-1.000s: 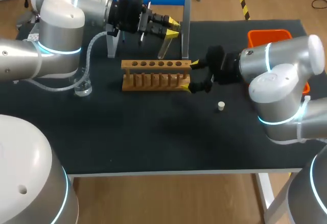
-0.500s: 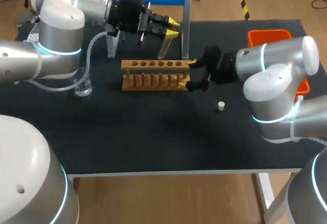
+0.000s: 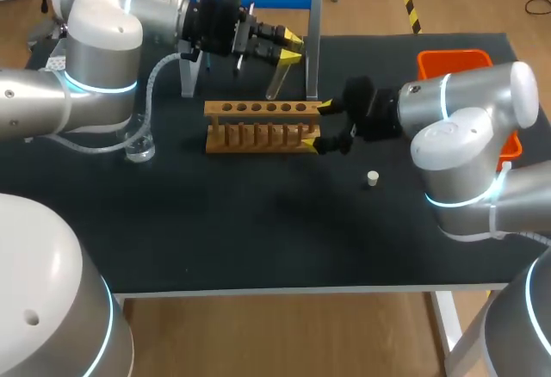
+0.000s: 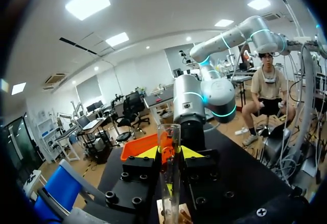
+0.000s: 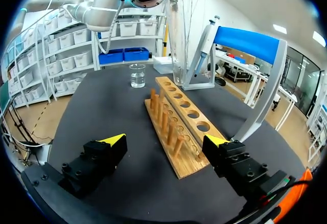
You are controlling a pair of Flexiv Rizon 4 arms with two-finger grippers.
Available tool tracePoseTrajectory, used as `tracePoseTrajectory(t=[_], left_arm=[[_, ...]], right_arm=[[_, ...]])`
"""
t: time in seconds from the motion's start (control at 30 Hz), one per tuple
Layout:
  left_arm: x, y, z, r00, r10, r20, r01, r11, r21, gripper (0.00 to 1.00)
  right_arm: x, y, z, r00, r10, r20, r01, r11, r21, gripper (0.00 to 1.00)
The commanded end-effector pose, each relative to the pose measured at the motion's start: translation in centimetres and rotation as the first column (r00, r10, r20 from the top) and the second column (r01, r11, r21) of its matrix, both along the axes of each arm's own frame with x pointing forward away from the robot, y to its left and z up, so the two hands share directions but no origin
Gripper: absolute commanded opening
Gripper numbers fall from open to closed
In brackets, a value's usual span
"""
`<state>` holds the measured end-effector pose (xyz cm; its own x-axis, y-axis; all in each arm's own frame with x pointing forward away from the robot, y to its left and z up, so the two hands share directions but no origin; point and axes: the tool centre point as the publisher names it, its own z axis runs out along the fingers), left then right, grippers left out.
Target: Invert the test tube, pick up the pipette, mount the tip to pipette, aspirate from beaker and dispense into the tube, eject the tip, return the pipette, and cap with the stopper.
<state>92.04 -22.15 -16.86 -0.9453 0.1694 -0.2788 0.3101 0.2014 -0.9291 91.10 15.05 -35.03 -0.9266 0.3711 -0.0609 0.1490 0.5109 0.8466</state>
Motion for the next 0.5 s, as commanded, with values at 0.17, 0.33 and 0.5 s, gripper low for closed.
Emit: tracePoseTrajectory(t=[0.17, 0.33, 0.5], left_arm=[[0.9, 0.0, -0.1, 0.999, -0.001, -0.050, -0.002, 0.998, -0.061, 0.00], [1.5, 0.1, -0.2, 0.995, 0.009, -0.097, -0.016, 0.997, -0.072, 0.00], [2.2, 0.3, -0.5, 0.992, 0.014, -0.126, -0.028, 0.994, -0.107, 0.00]], right_arm=[[0.0, -0.1, 0.0, 1.000, 0.003, 0.000, -0.003, 1.000, 0.003, 1.00], [0.0, -0.1, 0.0, 1.000, 0.003, 0.000, -0.003, 1.000, 0.003, 1.00], [0.0, -0.1, 0.0, 1.000, 0.003, 0.000, -0.003, 1.000, 0.003, 1.00]])
